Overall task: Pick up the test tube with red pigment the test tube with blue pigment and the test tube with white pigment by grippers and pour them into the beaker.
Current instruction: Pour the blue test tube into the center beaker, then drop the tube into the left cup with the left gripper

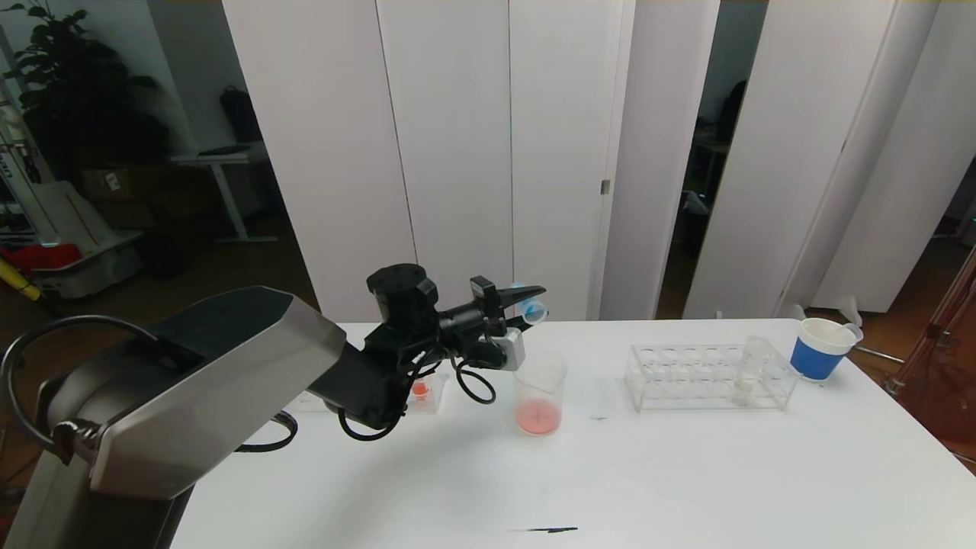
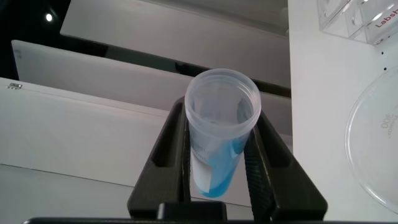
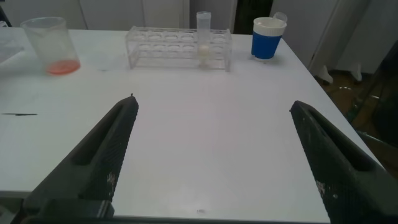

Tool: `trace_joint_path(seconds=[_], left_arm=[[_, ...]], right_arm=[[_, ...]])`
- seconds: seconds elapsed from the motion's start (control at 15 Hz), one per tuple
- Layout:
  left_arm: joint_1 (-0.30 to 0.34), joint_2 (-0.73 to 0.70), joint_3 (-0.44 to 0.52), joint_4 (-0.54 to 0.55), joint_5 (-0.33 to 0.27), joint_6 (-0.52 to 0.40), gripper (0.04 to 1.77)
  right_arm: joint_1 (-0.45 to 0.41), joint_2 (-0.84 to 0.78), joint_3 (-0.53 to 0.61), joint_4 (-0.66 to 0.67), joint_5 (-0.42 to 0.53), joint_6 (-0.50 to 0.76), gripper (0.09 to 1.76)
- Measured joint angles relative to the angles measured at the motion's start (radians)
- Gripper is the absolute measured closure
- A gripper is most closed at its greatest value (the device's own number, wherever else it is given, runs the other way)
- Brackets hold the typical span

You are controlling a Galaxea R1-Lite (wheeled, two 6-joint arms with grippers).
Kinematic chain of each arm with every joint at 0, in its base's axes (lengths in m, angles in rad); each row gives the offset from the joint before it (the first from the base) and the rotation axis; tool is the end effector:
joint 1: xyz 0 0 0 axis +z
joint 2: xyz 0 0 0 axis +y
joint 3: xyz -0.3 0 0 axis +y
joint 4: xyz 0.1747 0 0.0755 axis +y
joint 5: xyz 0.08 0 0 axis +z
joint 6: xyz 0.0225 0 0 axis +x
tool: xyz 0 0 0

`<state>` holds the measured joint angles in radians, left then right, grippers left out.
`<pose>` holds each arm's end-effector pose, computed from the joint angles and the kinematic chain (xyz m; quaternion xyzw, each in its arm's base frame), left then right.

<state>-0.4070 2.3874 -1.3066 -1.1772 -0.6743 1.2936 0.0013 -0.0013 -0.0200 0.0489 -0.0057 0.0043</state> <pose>0.4211 -0.1968 0.0962 0.5212 -0.3479 -0.3815 0.6795 -0.0245 -0.0002 0.0760 0.0021 0.0138 -0.0022 0.9999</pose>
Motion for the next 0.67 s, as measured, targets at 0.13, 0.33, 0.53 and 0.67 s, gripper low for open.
trace_joint_path(seconds=[0.13, 0.33, 0.53, 0.67], left_arm=[[0.002, 0.015, -0.012, -0.060, 0.000, 0.018, 1.23], [0.003, 0.039, -0.023, -0.103, 0.000, 0.060, 1.23], [0.003, 0.053, -0.026, -0.121, 0.000, 0.079, 1.23], [0.003, 0.061, -0.026, -0.140, 0.001, 0.086, 1.23]], right_arm=[[0.000, 0.000, 0.000, 0.000, 0.000, 0.000, 0.10], [0.000, 0.000, 0.000, 0.000, 0.000, 0.000, 0.10], [0.000, 0.000, 0.000, 0.000, 0.000, 0.000, 0.10], [0.000, 0.000, 0.000, 0.000, 0.000, 0.000, 0.10]])
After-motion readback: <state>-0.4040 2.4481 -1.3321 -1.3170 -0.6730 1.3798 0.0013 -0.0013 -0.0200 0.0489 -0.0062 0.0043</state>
